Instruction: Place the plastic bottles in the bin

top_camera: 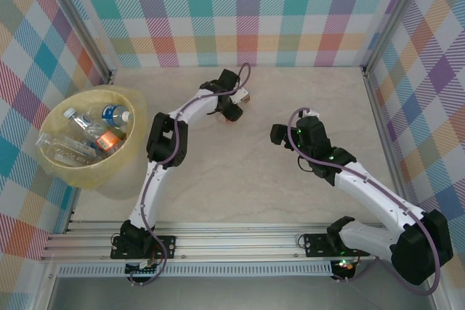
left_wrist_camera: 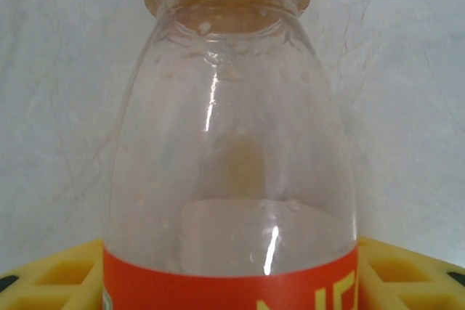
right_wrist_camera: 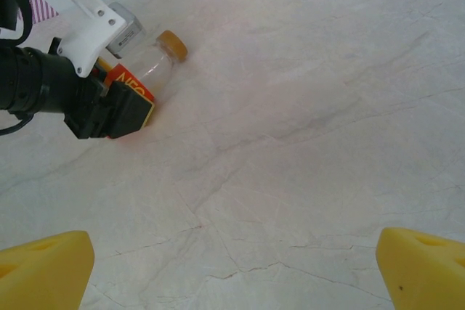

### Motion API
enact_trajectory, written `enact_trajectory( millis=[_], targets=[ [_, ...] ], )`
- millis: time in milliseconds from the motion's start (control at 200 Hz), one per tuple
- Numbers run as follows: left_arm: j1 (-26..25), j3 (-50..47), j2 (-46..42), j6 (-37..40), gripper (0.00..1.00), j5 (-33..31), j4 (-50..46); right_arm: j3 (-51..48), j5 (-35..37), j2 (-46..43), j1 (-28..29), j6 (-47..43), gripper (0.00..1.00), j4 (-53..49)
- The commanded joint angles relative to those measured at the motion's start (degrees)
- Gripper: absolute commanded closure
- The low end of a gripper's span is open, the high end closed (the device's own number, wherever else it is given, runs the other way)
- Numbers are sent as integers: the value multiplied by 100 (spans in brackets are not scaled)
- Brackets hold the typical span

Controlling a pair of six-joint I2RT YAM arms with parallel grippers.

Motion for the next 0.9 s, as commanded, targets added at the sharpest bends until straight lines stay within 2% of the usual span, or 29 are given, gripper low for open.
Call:
enact_trajectory(
  millis=[0,190,475,730,895],
  targets=[
    [56,-649,-650,-760,50,3,381,197,-70,15,-44,2,0,180],
    [58,-2068,-1378,-1668,52,-128,1129,218,-135,29,-44,28,0,239],
    [-34,-3629,-2278,-2760,53,-532,1510,240,-276,144,-44,178,0,333],
    [-195,-4493,-2910,-3281,54,-898,1914,383,-401,358,-44,222,0,372],
    [-224,-4752,-3323,-3408,54,-910,1999,490,-532,472,-45,337,0,355]
  ],
)
